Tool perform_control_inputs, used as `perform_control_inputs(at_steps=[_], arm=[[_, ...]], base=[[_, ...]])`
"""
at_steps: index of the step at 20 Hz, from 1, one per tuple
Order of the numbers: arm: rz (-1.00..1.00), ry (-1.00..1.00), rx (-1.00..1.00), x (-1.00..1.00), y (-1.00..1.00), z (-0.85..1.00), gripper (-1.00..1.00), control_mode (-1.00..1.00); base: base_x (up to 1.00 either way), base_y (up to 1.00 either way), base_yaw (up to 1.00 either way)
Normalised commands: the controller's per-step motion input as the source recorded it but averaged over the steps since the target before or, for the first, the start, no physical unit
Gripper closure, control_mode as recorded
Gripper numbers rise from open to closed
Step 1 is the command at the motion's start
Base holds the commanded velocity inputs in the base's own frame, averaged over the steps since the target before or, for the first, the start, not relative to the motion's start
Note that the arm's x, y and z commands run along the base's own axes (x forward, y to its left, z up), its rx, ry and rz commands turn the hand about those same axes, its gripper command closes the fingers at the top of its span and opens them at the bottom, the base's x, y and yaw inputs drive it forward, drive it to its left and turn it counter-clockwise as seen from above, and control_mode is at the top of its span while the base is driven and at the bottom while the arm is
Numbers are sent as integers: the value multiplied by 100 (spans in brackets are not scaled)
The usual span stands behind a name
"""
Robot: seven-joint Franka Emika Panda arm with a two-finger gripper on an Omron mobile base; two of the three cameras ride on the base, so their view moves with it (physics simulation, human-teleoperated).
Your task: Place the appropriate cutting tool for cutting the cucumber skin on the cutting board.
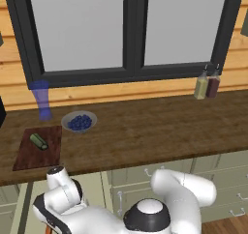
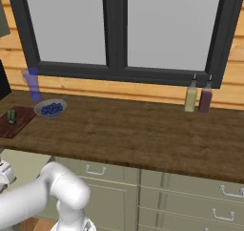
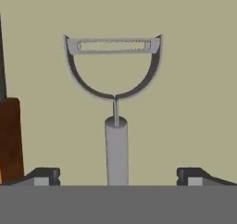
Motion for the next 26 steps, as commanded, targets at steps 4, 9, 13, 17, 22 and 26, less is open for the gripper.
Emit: perform_control_inputs(at_steps=[4,9,13,17,22,26], arm=[[2,0,0,0,0,-59,-100,-100],[0,0,0,0,0,-47,100,-100],[-1,0,0,-11,0,-1,100,-100],[-13,-14,0,-41,0,29,100,-100],[-5,-16,0,-63,0,96,100,-100],[-1,-9,0,-83,0,100,100,-100]], base=[[0,0,0],[0,0,0],[0,0,0],[0,0,0],[0,0,0],[0,0,0]])
